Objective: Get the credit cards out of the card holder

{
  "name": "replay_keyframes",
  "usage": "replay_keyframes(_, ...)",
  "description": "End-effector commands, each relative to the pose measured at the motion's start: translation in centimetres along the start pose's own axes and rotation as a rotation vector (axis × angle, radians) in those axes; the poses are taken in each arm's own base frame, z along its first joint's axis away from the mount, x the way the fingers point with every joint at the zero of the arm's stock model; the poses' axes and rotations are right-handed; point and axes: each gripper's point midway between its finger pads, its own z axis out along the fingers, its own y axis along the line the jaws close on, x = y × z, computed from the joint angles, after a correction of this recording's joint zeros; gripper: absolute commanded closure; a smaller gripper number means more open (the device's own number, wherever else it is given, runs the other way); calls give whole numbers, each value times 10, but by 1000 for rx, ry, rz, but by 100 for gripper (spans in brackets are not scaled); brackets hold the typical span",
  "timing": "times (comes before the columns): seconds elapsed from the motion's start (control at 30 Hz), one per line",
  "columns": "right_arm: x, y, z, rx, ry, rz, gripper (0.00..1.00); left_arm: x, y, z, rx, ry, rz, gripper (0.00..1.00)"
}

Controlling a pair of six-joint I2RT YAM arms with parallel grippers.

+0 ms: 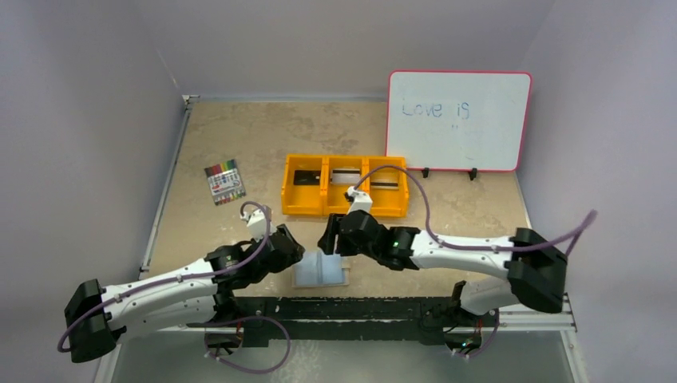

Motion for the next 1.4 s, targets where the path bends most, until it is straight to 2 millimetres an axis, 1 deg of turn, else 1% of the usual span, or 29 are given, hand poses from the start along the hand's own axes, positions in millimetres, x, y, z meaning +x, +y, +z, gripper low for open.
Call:
replay_keyframes(0.0,-48,-33,-40,161,-220,38,34,-42,-15,-20,-22,-134,81,49)
replay_keyframes(0.07,-62,-42,-57,188,-291,51,30,-60,-22,-30,-19,-189,77,46)
replay_keyframes(0.1,-68,-47,-65,202,-323,56,29,-69,-24,-35,-27,-223,75,42)
replay_keyframes(0.17,-80,-56,-81,230,-382,67,27,-91,-27,-48,-49,-294,68,36)
replay_keyframes(0.23,-88,-69,-98,274,-432,84,23,-111,-27,-62,-81,-365,62,35)
replay_keyframes(0.37,-105,-86,-130,315,-534,111,20,-148,-23,-91,-156,-490,61,34)
replay_keyframes(0.47,-118,-91,-151,317,-597,114,18,-173,-21,-113,-198,-577,52,34)
replay_keyframes(0.53,-124,-93,-163,313,-627,109,10,-187,-22,-127,-211,-626,59,33)
replay_keyframes(0.6,-129,-94,-172,312,-648,115,6,-201,-22,-141,-221,-676,59,31)
replay_keyframes(0.63,-132,-94,-176,309,-657,108,2,-207,-22,-146,-222,-696,58,29)
replay_keyframes(0.7,-136,-92,-182,306,-667,96,0,-216,-22,-156,-220,-736,50,28)
replay_keyframes(0.87,-147,-86,-196,316,-676,46,0,-232,-24,-176,-203,-789,33,26)
replay_keyframes(0.97,-151,-89,-203,347,-683,27,0,-236,-28,-180,-206,-791,66,25)
replay_keyframes(1.03,-155,-100,-214,406,-715,48,0,-236,-31,-178,-218,-787,96,24)
replay_keyframes(1.1,-159,-111,-229,454,-754,67,0,-235,-35,-175,-233,-776,126,24)
replay_keyframes(1.13,-163,-114,-237,466,-773,56,0,-234,-37,-173,-242,-772,140,23)
replay_keyframes(1.2,-175,-108,-251,459,-797,-24,0,-231,-41,-167,-254,-760,162,23)
replay_keyframes(1.27,-183,-103,-258,444,-819,-70,0,-228,-45,-160,-265,-746,183,22)
replay_keyframes(1.3,-185,-104,-259,453,-823,-83,0,-225,-46,-157,-269,-738,193,22)
replay_keyframes(1.37,-190,-103,-256,467,-800,-151,0,-221,-50,-149,-272,-720,211,22)
